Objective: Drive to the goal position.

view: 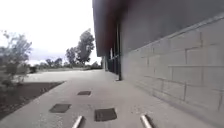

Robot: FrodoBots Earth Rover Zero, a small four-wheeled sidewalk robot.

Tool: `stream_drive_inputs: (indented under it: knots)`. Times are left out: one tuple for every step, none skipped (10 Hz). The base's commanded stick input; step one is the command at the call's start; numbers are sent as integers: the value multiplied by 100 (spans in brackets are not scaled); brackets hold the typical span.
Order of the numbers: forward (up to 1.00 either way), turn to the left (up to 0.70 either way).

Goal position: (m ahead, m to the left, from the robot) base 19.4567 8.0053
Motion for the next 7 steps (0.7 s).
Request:
stream_drive_inputs:
  knots:
    - [100, 12]
    - [100, 0]
    - [100, 0]
    - [100, 0]
    - [100, 0]
    - [100, 0]
    - [100, 0]
